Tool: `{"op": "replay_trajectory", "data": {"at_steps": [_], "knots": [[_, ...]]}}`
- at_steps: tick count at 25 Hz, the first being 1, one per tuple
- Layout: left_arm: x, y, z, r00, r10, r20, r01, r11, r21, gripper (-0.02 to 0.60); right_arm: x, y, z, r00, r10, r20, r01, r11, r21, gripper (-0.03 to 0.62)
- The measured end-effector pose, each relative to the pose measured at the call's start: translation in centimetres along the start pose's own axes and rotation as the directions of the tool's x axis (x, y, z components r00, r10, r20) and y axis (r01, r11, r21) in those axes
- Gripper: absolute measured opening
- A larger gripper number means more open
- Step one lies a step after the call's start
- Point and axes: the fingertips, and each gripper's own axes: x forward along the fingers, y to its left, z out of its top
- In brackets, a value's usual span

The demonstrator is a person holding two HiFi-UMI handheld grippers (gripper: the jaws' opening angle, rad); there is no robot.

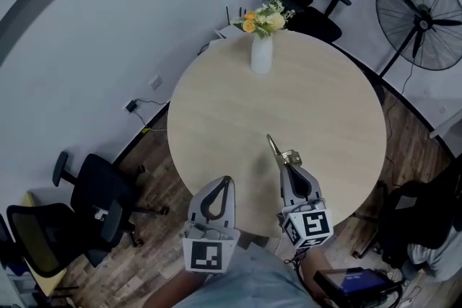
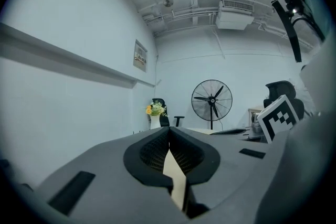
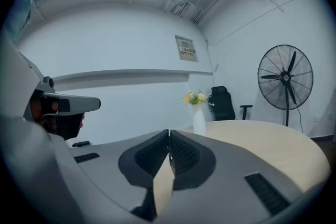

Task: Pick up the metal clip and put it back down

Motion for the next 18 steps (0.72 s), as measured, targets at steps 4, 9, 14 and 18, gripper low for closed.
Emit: {"op": "replay_trajectory", "data": {"at_steps": [4, 9, 14, 18], "knots": [[0.9, 4.6, -2.2, 0.998, 0.028, -0.051, -0.029, 0.999, -0.019, 0.02, 4.7, 3.5, -2.1, 0.997, 0.06, -0.04, -0.059, 0.998, 0.013, 0.049], [3.1, 8.6, -5.4, 0.991, 0.033, -0.126, -0.037, 0.999, -0.028, 0.02, 9.6, 6.3, -5.7, 0.987, 0.126, -0.101, -0.121, 0.991, 0.056, 0.049], [5.5, 12.5, -9.6, 0.975, 0.014, -0.223, -0.021, 0.999, -0.029, 0.02, 14.3, 7.9, -10.6, 0.971, 0.148, -0.187, -0.124, 0.983, 0.132, 0.049], [6.8, 15.2, -12.4, 0.957, 0.0, -0.29, -0.02, 0.997, -0.069, 0.02, 17.0, 8.5, -13.3, 0.962, 0.141, -0.235, -0.104, 0.981, 0.165, 0.049]]}}
